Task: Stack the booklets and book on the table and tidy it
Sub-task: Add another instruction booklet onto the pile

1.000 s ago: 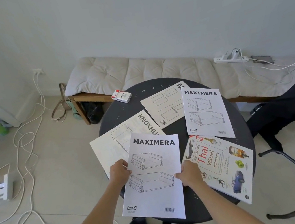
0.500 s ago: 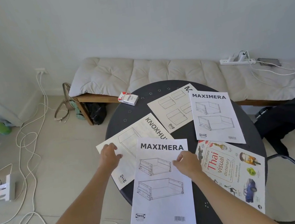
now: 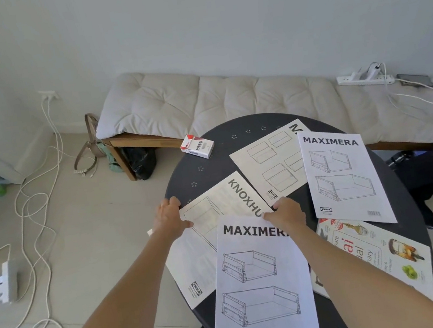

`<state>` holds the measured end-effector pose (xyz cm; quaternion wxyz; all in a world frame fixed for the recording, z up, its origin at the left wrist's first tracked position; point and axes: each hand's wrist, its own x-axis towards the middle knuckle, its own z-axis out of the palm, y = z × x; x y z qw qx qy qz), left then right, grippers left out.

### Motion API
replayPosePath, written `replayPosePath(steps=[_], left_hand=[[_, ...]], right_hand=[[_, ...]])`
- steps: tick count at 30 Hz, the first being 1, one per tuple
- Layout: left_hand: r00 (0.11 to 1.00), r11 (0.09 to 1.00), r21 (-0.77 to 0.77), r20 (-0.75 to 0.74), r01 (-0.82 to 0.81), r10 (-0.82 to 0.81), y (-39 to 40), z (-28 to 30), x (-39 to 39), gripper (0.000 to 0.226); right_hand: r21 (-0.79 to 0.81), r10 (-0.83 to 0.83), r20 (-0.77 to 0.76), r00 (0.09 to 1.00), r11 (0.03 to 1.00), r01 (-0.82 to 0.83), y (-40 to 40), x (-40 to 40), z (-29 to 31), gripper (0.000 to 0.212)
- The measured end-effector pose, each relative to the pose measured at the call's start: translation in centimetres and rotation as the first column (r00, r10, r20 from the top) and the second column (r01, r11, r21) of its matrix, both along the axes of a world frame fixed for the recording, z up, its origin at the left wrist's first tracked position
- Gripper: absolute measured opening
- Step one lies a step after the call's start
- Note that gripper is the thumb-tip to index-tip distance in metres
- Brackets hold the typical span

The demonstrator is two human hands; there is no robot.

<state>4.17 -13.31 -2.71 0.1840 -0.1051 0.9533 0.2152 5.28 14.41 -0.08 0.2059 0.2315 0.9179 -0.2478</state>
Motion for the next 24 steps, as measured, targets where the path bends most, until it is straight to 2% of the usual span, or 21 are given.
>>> replayPosePath(steps=[3,6,8,11,15,18,21,24], left_hand=[[0.998,1.0,-0.012,0.062,0.006,-0.005,0.0,-0.2,-1.3,0.061],[0.991,0.998,0.043,0.127,0.034,-0.039,-0.3,-0.2,-2.2,0.04],[0.989,0.992,0.102,0.12,0.079,-0.091,-0.6,0.0,-2.6,0.024],[0.983,0.972,0.195,0.099,0.135,-0.156,-1.4,1.0,-3.2,0.013],[0.971,0.941,0.272,0.068,0.203,-0.229,-2.3,3.6,-4.2,0.022],[0.98,0.928,0.324,0.011,0.185,-0.2,-2.6,5.4,-4.6,0.024],[0.987,0.924,0.349,-0.037,0.157,-0.154,-3.0,6.9,-4.8,0.025],[0.991,0.92,0.367,-0.064,0.136,-0.12,-3.4,8.1,-5.1,0.026]], right_hand=[[0.082,-0.017,0.026,1.0,0.996,0.015,-0.7,-0.8,-1.0,0.039],[0.105,-0.042,0.044,0.998,0.994,0.037,-0.9,-1.1,-1.1,0.043],[0.094,-0.069,0.051,0.996,0.994,0.064,-1.0,-1.3,-0.9,0.045],[0.081,-0.107,0.037,0.994,0.991,0.104,-1.3,-1.3,-0.5,0.04],[0.031,-0.15,0.012,0.989,0.988,0.15,-1.3,-1.2,-0.1,0.028],[-0.04,-0.175,0.002,0.985,0.984,0.175,-0.8,-1.1,-0.3,0.03],[-0.145,-0.262,-0.01,0.965,0.955,0.258,-0.4,-1.2,-0.6,0.041],[-0.281,-0.349,-0.059,0.935,0.905,0.32,-0.3,-1.6,-0.3,0.03]])
